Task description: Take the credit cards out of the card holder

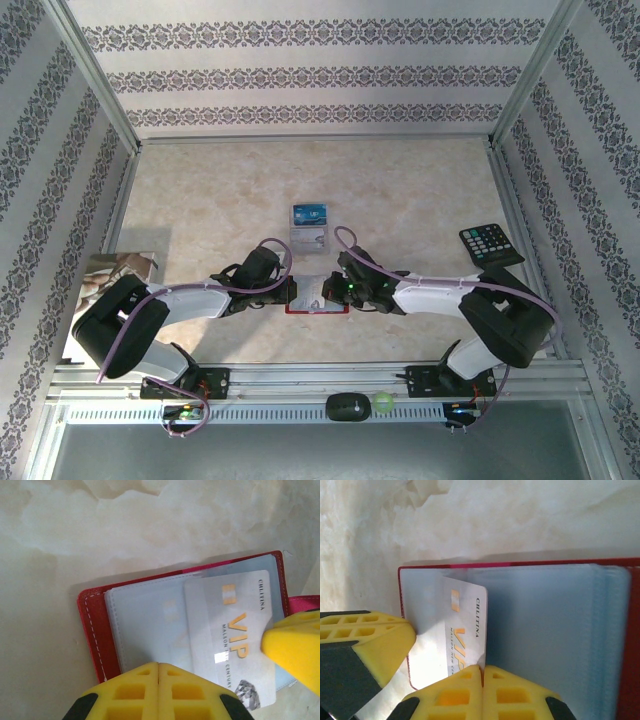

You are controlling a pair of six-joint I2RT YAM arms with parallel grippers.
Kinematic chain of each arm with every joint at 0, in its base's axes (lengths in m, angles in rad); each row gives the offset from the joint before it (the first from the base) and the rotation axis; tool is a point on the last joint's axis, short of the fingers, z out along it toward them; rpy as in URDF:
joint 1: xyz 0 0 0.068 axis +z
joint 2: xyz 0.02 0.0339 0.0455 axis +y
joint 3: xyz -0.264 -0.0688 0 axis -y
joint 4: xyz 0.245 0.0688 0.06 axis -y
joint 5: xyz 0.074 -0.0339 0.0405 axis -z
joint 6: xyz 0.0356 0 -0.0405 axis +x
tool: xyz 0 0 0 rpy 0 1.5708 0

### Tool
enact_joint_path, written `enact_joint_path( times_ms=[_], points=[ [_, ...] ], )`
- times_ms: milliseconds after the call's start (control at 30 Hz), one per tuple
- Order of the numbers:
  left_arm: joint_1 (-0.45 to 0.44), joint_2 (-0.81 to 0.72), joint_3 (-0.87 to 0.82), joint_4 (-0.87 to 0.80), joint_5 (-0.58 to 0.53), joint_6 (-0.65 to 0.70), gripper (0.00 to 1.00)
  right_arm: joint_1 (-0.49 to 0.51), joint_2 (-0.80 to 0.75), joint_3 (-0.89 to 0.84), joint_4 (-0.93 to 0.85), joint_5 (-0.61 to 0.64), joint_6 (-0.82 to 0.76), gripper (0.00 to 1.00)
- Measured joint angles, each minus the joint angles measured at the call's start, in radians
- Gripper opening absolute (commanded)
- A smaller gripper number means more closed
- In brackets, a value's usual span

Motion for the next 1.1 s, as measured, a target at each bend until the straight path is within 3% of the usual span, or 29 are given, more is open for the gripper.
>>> enact_joint_path(
  times_ms=[233,600,733,900,1100],
  points=[
    [0.004,-0.001,0.000,-0.001,0.001,0.000,0.09,0.041,-0.080,0.037,-0.169,0.101,-0.029,0.00],
    [0.006,-0.001,0.000,-0.003,0.007,0.000,0.11,0.124,-0.014,0.204,-0.355,0.217,-0.100,0.00],
    [0.006,-0.001,0.000,-0.003,0.008,0.000,0.11,0.131,0.016,0.237,-0.365,0.225,-0.114,0.13],
    [0.006,-0.001,0.000,-0.003,0.008,0.000,0.11,0.131,0.043,0.237,-0.364,0.223,-0.129,0.21],
    [0.007,-0.001,0.000,-0.003,0.016,0.000,0.11,0.129,0.054,0.237,-0.357,0.216,-0.129,0.00]
  ],
)
